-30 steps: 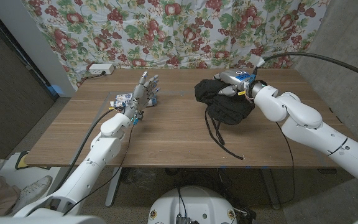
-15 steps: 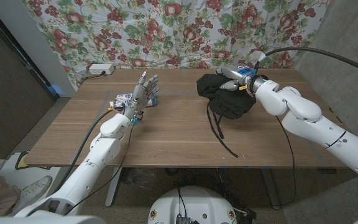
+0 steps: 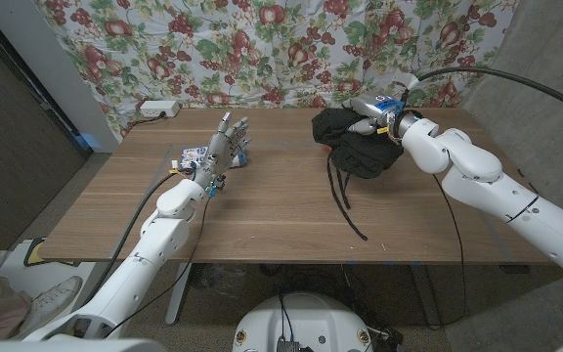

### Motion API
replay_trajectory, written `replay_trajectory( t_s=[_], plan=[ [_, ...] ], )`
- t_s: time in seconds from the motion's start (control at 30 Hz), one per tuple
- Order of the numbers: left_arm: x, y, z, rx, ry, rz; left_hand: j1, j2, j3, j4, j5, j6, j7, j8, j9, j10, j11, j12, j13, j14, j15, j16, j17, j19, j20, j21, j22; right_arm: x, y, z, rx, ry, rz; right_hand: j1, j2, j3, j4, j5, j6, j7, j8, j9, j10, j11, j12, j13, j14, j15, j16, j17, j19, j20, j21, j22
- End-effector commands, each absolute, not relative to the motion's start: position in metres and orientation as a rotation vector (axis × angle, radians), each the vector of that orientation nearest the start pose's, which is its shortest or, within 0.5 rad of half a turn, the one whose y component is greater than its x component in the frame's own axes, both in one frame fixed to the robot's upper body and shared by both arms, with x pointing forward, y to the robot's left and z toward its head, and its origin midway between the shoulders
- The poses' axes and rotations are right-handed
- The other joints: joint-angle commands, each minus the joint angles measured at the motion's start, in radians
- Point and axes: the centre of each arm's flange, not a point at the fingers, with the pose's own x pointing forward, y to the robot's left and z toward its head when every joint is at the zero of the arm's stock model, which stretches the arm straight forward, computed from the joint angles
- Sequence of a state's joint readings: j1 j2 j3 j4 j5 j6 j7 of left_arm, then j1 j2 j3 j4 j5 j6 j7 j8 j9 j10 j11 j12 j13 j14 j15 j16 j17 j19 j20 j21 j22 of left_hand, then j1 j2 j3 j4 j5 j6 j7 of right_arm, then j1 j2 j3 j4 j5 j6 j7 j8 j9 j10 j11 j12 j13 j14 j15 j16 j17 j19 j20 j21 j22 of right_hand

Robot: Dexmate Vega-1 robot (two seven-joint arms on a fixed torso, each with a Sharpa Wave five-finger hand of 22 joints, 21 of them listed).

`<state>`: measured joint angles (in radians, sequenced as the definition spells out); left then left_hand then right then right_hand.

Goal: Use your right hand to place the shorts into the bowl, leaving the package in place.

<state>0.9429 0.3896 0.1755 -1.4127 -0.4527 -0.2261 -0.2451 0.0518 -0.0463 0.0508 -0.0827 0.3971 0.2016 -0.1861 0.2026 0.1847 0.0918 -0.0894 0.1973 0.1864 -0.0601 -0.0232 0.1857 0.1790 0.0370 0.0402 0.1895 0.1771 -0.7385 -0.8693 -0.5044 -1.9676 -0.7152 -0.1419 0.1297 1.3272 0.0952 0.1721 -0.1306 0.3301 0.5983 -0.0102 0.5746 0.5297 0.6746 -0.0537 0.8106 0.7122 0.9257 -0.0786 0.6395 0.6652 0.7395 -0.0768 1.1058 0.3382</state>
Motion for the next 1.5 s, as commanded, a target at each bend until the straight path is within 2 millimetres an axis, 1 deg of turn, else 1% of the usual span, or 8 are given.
replay_trajectory(
  t_s=[0.03, 0.27, 0.67, 0.87, 1.23, 1.5],
  plan=[
    [0.625, 0.267, -0.026, 0.048, -0.643, -0.352, 0.002, 0.002, -0.007, -0.002, 0.004, 0.010, 0.004, -0.003, 0.004, 0.011, 0.002, 0.009, 0.003, -0.003, 0.007, 0.004, 0.002, -0.001, -0.002, 0.009, 0.002, 0.552, -0.203, 0.122, -1.688, -0.830, -0.119, 0.051, 0.043, 0.037, -0.012, -0.005, 0.003, 0.006, 0.000, 0.004, 0.061, -0.051, -0.003, 0.008, 0.062, -0.157, -0.006, 0.005, -0.006, -0.110, 0.010, 0.000],
    [0.626, 0.258, -0.023, 0.045, -0.653, -0.381, 0.003, 0.002, -0.009, -0.002, 0.005, 0.010, 0.003, -0.003, 0.004, 0.010, 0.002, 0.008, 0.003, -0.004, 0.008, 0.004, 0.002, 0.000, -0.003, 0.009, 0.002, 0.562, -0.200, 0.130, -1.706, -0.827, -0.125, 0.048, 0.042, 0.043, -0.012, -0.009, 0.002, 0.007, -0.003, 0.004, 0.063, -0.054, -0.005, 0.012, 0.063, -0.157, -0.010, 0.008, -0.010, -0.110, 0.016, -0.004],
    [0.622, 0.261, -0.017, 0.063, -0.663, -0.372, 0.003, 0.003, -0.011, -0.002, 0.005, 0.011, 0.003, -0.003, 0.004, 0.012, 0.004, 0.008, 0.003, -0.003, 0.008, 0.004, 0.002, 0.000, -0.003, 0.009, 0.002, 0.578, -0.206, 0.147, -1.698, -0.819, -0.146, 0.043, 0.039, 0.054, -0.013, -0.016, 0.005, 0.010, -0.006, 0.003, 0.065, -0.050, -0.009, 0.020, 0.062, -0.157, -0.022, 0.010, -0.016, -0.108, 0.029, -0.012],
    [0.620, 0.261, -0.019, 0.056, -0.665, -0.368, 0.004, 0.003, -0.012, -0.002, 0.005, 0.011, 0.003, -0.003, 0.004, 0.013, 0.003, 0.008, 0.003, -0.003, 0.007, 0.004, 0.002, -0.001, -0.002, 0.009, 0.002, 0.581, -0.207, 0.155, -1.704, -0.817, -0.167, 0.039, 0.038, 0.060, -0.012, -0.019, 0.008, 0.009, -0.008, 0.002, 0.066, -0.053, -0.011, 0.025, 0.060, -0.156, -0.029, 0.010, -0.024, -0.107, 0.031, -0.018],
    [0.618, 0.262, -0.023, 0.053, -0.659, -0.366, 0.005, 0.004, -0.014, -0.002, 0.006, 0.012, 0.003, -0.003, 0.004, 0.013, 0.005, 0.008, 0.003, -0.003, 0.008, 0.004, 0.002, 0.000, -0.003, 0.009, 0.002, 0.600, -0.213, 0.161, -1.685, -0.793, -0.189, 0.034, 0.036, 0.070, -0.012, -0.024, 0.012, 0.008, -0.008, 0.005, 0.068, -0.053, -0.014, 0.032, 0.063, -0.156, -0.040, 0.010, -0.034, -0.106, 0.039, -0.026],
    [0.619, 0.261, -0.024, 0.050, -0.656, -0.377, 0.005, 0.004, -0.015, -0.002, 0.006, 0.012, 0.004, -0.003, 0.004, 0.014, 0.005, 0.008, 0.003, -0.003, 0.009, 0.004, 0.002, 0.000, -0.003, 0.009, 0.002, 0.609, -0.211, 0.168, -1.706, -0.799, -0.208, 0.030, 0.033, 0.077, -0.013, -0.028, 0.014, 0.007, -0.009, 0.006, 0.068, -0.053, -0.016, 0.038, 0.065, -0.157, -0.047, 0.011, -0.040, -0.105, 0.046, -0.033]
  ],
)
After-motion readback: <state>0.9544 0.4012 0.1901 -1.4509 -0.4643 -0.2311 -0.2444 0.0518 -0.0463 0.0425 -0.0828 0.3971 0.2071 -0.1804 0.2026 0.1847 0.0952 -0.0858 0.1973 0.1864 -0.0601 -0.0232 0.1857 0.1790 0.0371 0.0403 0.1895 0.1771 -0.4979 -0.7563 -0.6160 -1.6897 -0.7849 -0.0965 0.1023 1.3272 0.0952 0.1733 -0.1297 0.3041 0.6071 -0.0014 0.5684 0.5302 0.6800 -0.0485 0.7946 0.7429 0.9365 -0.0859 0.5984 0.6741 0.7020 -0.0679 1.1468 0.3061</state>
